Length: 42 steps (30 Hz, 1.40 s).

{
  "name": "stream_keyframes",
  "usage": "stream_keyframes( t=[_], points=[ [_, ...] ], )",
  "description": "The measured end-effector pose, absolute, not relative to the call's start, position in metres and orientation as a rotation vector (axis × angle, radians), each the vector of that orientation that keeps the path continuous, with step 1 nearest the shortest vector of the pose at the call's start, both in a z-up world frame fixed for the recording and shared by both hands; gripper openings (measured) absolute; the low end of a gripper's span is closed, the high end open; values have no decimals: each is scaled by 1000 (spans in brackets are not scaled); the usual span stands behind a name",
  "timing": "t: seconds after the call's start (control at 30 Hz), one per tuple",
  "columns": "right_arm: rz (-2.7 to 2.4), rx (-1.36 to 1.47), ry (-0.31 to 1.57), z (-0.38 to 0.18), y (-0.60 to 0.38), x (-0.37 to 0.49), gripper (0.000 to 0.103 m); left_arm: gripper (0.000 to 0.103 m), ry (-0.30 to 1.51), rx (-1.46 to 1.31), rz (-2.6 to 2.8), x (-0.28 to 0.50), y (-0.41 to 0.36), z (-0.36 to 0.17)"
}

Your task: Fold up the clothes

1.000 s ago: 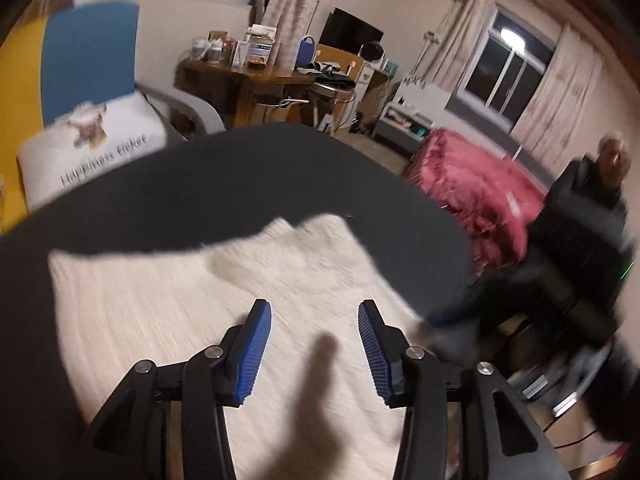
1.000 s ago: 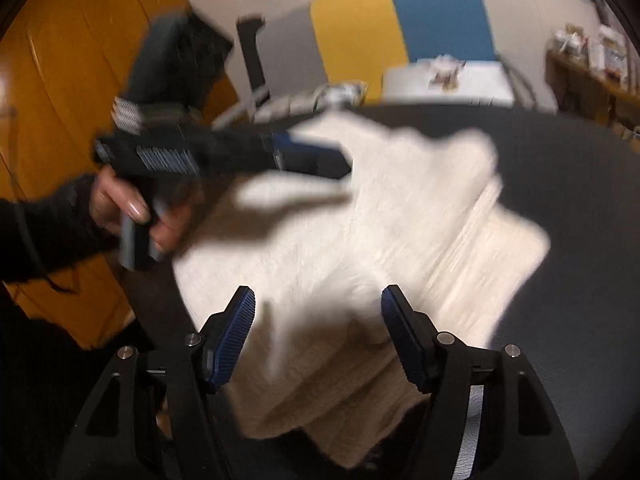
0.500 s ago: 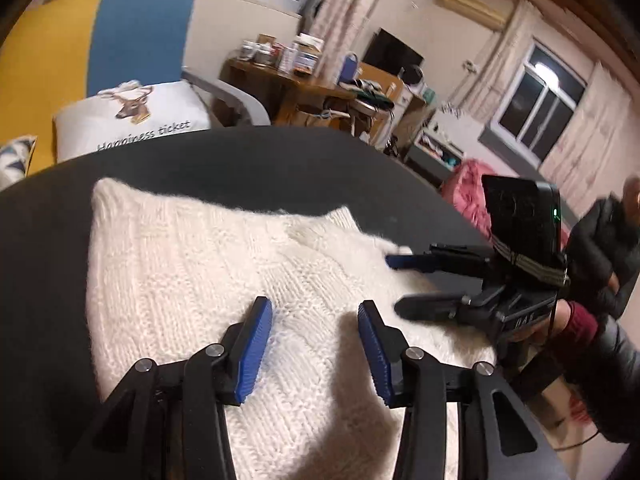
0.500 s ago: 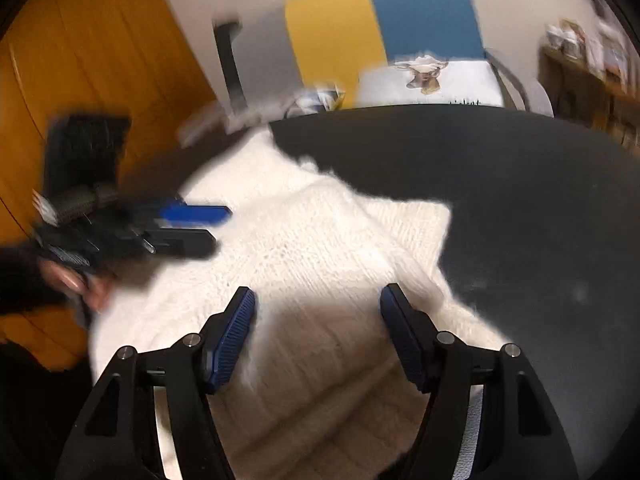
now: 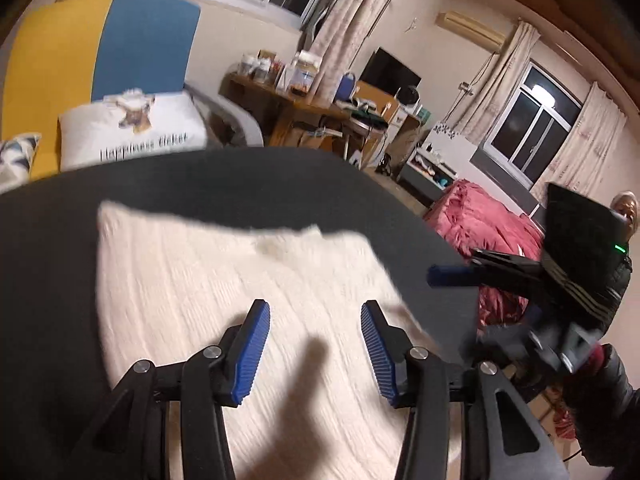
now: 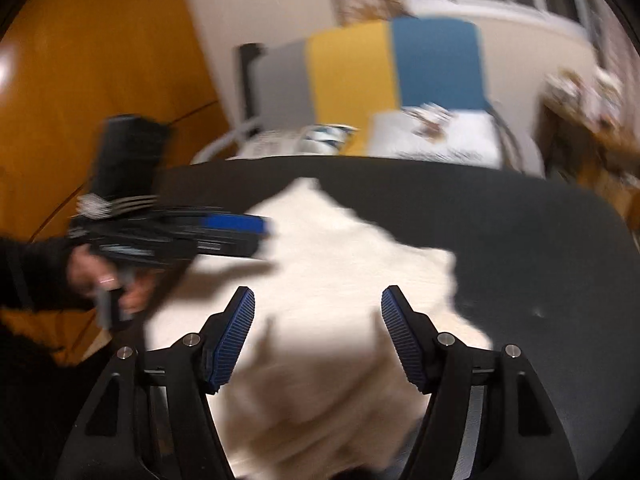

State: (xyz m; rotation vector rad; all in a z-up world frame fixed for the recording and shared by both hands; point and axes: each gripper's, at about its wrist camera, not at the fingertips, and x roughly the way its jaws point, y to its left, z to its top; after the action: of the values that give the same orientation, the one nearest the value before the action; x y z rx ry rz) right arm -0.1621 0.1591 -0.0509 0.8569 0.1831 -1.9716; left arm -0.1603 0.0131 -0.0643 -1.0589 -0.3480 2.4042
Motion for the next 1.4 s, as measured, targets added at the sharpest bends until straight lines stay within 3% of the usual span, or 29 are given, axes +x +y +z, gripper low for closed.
stream_keyframes(
  t=[0.13,0.2,0.3,0.37,0.43,0.6,0.83,0.97,1.03,1.13,1.33,1.4],
  points=[
    [-1820,1076,319,-104,137,-143,69,49,-170,-1093,2398,-150,37,-83],
    [-1818,1009,240,-115,150,-137,68,51,-116,-1095,2413,-148,44,-82],
    [-1867,1024,118,-106,170,-136,60,51,-178,-1112,2404,-147,42,-72],
    [-1905,1034,48,-98,182,-135,62,51,-187,-1075,2398,-140,43,-62],
    [-1927,1012,22,-86,194,-121,70,51,-171,-1034,2357,-130,53,-56],
    [-1906,968,-87,-76,216,-84,75,52,-39,-1107,2270,-124,89,-70],
    [-1811,1036,-220,-110,186,-105,75,54,-203,-1173,2202,-137,83,-83],
    [-1671,1054,-260,-118,177,-96,78,55,-114,-1197,2208,-137,92,-86],
    [-1592,1060,-270,-118,176,-89,86,57,-74,-1202,2220,-135,99,-86],
    [-1602,1116,-192,-130,172,-85,86,57,-72,-1170,2217,-133,100,-76],
    [-1611,1084,-327,-133,183,-88,86,57,-366,-1102,2199,-133,62,-62],
    [-1617,1072,-333,-132,182,-87,86,51,-383,-1157,2276,-138,52,-68]
  ],
)
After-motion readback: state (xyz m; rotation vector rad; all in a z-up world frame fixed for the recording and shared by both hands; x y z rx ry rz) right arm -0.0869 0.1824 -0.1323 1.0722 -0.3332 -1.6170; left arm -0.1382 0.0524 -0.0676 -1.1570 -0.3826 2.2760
